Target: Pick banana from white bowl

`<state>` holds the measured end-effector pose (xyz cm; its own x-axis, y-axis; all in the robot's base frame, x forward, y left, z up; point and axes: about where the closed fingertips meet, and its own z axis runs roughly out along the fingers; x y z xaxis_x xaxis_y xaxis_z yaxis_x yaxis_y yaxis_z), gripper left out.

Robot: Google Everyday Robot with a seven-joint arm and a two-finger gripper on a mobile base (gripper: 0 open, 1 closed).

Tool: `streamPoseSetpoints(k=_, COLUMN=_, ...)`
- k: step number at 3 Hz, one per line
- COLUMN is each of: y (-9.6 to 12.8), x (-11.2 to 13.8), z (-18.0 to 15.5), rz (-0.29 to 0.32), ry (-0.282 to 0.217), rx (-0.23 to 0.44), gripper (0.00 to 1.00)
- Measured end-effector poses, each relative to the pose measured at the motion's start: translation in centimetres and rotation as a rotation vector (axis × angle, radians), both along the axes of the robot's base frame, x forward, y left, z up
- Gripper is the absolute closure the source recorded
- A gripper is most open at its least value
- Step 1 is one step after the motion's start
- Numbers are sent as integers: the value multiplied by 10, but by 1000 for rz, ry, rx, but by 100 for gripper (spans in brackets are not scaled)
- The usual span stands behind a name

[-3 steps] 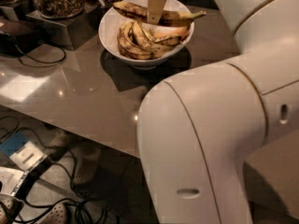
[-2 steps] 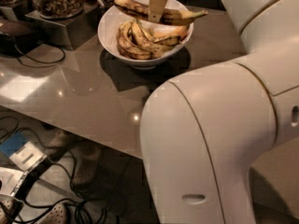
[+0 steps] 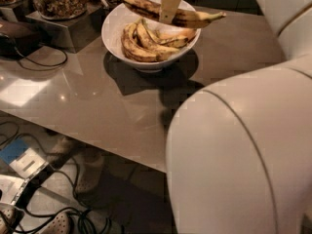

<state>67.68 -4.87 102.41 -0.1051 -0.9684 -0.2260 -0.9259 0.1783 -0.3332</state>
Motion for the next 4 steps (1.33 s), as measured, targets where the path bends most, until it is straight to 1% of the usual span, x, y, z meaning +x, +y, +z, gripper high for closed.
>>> streamPoseSetpoints(k=1, y=-8, x=-30, z=-4, rz=-21, ry=49, rx=19, gripper=100)
streamPoseSetpoints(k=3, y=-7, x=-27, z=-6, rz=-20, ry=39, rx=24, gripper=100)
streamPoseSetpoints(k=4, y=-13, x=-51, z=-9, rz=-15, ry=70, rx=34, gripper=100)
